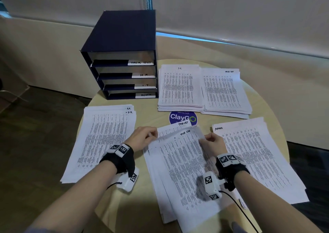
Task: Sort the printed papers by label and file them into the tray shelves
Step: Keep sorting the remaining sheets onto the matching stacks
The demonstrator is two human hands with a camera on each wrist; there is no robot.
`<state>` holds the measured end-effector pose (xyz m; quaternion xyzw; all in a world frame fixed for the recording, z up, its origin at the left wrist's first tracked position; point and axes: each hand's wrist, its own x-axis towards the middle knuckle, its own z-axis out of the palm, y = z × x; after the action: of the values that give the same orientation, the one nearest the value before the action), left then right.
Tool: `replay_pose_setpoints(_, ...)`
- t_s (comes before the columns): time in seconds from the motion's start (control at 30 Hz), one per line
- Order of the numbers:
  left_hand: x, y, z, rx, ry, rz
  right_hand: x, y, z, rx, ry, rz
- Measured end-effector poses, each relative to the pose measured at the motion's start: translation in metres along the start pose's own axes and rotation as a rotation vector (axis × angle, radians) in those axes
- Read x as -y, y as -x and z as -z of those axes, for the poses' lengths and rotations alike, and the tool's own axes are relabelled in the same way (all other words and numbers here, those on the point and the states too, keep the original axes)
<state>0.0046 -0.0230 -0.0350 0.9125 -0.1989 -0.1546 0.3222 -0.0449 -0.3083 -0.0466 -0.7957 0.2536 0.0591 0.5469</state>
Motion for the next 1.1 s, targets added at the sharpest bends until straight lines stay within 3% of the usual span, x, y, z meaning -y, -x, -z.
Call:
replay_pose_setpoints(0.13, 0.003, -0.006, -0.006, 0.011, -0.022, 0.078, -0.003, 0.001, 0.004, 0.027, -0.015, 0.019)
replay_pose_setpoints(0.33, -0.005, -0.023, -0.008, -0.138, -0.008, 0.175, -0.013, -0.004, 0.006, 0.045, 0.029, 0.058)
replay_pose_setpoints(0.47, -0.011, -0.028, -0.010, -0.095, -0.032, 0.173, -0.022, -0.009, 0.008, 0.084, 0.108, 0.097)
replay_pose_setpoints(0.6, -0.016, -0.020, -0.007, -0.072, 0.044, 0.068, -0.020, -0.011, 0.004, 0.100, 0.045, 0.076)
replay_pose_setpoints(0.8, -0.015, -0.005, -0.007, 0.074, 0.159, 0.044, -0.012, -0.005, 0.005, 0.144, 0.027, 0.077)
replay_pose_setpoints(0.97, 0.010, -0.009, -0.008, -0.096, 0.019, 0.242, -0.017, 0.006, 0.014, 0.155, 0.102, 0.110)
replay_pose_setpoints(1.1, 0.026, -0.008, 0.000, -0.086, -0.037, 0.395, -0.026, 0.012, 0.027, 0.140, 0.120, 0.102)
